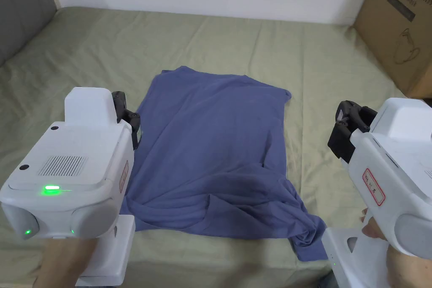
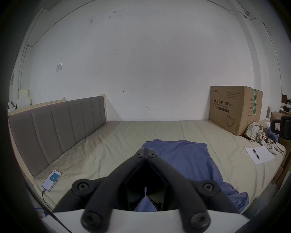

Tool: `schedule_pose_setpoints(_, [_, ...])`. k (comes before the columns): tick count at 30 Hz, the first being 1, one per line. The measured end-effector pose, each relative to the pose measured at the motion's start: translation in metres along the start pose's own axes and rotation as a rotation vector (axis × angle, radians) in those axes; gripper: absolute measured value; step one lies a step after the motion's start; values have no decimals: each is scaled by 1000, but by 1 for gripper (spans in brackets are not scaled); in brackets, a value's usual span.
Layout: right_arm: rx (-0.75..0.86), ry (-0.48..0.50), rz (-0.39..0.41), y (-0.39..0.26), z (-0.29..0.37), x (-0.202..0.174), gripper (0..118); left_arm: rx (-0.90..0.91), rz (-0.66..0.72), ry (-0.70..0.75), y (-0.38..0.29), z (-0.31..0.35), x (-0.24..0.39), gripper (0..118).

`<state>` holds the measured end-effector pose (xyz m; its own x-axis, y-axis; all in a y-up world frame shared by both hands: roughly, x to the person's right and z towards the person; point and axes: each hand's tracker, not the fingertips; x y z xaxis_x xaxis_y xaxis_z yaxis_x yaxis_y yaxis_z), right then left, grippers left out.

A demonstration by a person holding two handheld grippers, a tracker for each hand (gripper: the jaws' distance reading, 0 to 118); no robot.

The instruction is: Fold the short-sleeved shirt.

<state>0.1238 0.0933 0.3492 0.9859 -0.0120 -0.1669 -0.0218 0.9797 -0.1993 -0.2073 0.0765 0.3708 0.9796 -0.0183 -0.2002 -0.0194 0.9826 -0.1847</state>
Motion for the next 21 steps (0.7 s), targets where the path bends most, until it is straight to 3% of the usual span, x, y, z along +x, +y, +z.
schedule_pose_setpoints(5, [-6, 0, 18, 0, 0, 0, 0, -43, 36, -6, 1, -3, -7, 2])
schedule_pose_setpoints(7, [-12, 10, 19, -2, -1, 2, 0, -81, 89, -32, 2, -12, -17, 22])
schedule_pose_setpoints(8, [-19, 12, 20, -3, -2, 1, 0, -121, 116, -20, 2, -20, -23, 50])
schedule_pose_setpoints(11, [-34, 15, 21, -7, -3, 3, 0, -299, 185, -7, -3, -39, -44, 76])
schedule_pose_setpoints(13, [-45, 13, 18, -10, -4, 3, 0, -408, 193, 13, -12, -50, -56, 111])
schedule_pose_setpoints(14, [-52, 14, 15, -12, -5, 4, 0, -454, 195, 28, -19, -55, -61, 118])
schedule_pose_setpoints(21, [-92, 19, 10, -20, -10, 4, 0, -732, 219, 145, -84, -80, -85, 118])
